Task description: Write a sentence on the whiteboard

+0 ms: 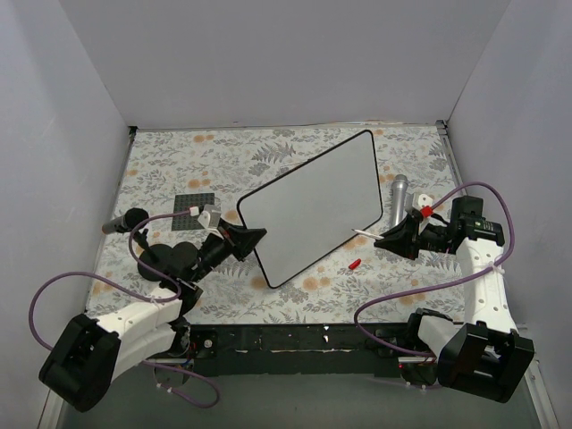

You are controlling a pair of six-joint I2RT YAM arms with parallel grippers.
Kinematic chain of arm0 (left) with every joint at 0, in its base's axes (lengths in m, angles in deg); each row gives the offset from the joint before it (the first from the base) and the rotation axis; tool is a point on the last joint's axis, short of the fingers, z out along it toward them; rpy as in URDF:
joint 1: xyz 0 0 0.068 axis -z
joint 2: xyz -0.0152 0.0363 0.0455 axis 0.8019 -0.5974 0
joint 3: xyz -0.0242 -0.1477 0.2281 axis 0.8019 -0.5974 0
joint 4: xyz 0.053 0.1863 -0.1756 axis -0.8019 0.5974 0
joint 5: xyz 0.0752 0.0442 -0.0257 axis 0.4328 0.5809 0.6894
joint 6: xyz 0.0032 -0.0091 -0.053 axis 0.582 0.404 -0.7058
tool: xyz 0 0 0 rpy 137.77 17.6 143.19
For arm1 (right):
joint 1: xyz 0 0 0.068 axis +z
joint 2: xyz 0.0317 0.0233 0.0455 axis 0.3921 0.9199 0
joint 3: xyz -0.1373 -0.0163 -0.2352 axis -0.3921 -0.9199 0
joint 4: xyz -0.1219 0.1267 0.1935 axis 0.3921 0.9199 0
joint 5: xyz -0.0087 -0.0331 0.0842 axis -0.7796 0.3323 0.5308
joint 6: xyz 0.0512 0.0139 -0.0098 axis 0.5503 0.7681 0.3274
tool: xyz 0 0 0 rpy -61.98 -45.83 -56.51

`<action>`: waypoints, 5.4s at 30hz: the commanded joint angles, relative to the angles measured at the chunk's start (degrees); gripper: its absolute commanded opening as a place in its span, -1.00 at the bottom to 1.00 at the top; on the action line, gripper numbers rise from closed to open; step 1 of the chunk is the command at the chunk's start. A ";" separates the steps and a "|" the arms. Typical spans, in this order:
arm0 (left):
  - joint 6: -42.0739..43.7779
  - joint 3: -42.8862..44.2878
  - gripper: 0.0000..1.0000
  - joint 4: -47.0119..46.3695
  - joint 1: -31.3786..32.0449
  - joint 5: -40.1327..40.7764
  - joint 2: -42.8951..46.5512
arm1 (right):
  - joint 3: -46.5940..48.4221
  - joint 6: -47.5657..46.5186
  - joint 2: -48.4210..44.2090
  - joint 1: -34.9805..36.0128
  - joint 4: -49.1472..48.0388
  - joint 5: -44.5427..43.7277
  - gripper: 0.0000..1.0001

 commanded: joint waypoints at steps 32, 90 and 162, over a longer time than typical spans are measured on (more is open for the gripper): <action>9.74 2.10 -0.42 -9.50 1.38 -0.76 -12.88 | -1.76 1.33 -1.61 -0.26 -1.84 2.09 -0.97; 23.98 17.13 -1.00 1.83 4.01 -9.11 -14.29 | -1.76 1.24 -2.14 -0.26 -1.40 2.00 -0.97; -5.02 20.56 -1.00 26.88 4.01 3.01 -1.19 | 10.11 26.03 0.76 29.63 -23.03 -19.36 -0.97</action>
